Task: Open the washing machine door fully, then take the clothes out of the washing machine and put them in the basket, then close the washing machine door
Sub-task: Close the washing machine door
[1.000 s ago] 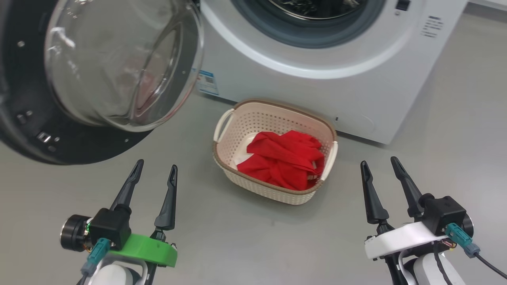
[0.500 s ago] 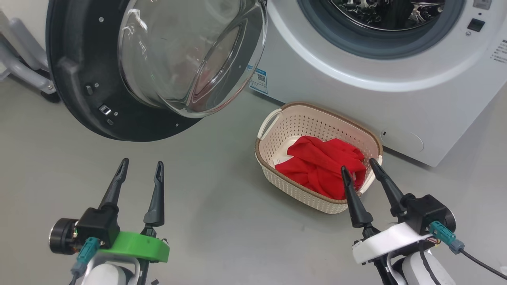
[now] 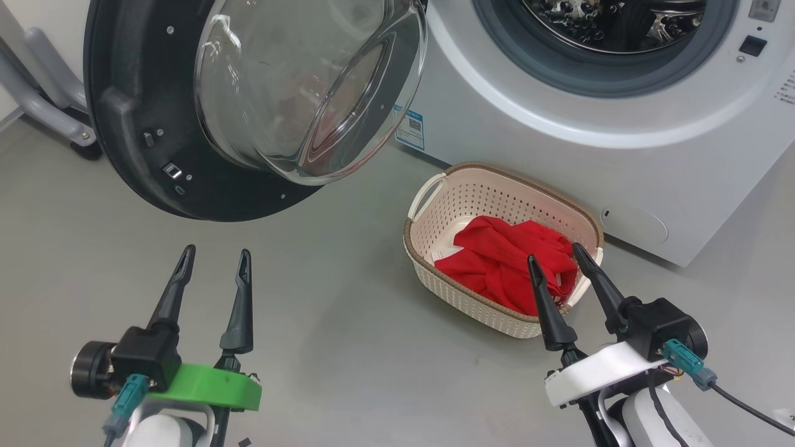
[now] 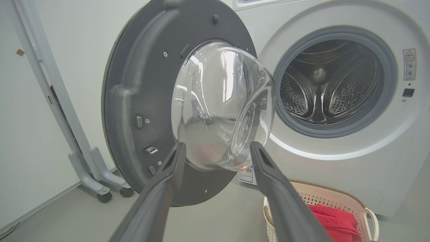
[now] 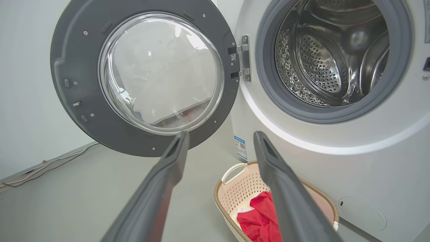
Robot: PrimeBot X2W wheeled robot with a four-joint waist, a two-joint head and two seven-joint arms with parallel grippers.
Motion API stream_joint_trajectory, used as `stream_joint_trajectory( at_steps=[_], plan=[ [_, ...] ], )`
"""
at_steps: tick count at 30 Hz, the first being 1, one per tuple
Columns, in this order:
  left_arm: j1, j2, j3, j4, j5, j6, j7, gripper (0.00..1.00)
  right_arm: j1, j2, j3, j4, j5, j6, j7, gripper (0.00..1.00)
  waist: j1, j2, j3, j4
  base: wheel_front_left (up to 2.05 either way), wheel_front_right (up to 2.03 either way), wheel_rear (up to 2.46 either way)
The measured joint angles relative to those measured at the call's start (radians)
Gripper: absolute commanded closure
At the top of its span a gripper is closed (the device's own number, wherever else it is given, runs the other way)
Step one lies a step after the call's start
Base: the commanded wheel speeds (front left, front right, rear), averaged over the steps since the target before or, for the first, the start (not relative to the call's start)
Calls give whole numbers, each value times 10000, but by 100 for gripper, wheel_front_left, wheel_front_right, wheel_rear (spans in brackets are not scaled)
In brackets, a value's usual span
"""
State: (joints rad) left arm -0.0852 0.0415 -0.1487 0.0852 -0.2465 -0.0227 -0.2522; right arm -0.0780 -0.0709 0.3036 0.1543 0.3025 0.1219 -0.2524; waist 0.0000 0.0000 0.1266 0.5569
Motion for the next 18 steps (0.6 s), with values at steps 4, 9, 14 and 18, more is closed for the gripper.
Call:
stream_joint_trajectory(
  at_steps=[4,9,14,18],
  plan=[
    [89,0,13,-27,0,0,0,0,-4,-27,0,82,27,0,0,0,0,0,8,-4,0,0,0],
    [91,0,10,-31,-2,0,0,0,-11,-71,-10,127,54,0,0,0,0,0,0,-18,0,0,0],
    [92,0,0,-38,-71,0,0,0,-12,-94,-21,144,75,0,0,0,0,0,-12,-34,0,0,0],
    [92,0,-10,-48,-71,0,0,0,-14,-102,-27,150,125,0,0,0,0,0,-12,-41,0,0,0]
  ],
)
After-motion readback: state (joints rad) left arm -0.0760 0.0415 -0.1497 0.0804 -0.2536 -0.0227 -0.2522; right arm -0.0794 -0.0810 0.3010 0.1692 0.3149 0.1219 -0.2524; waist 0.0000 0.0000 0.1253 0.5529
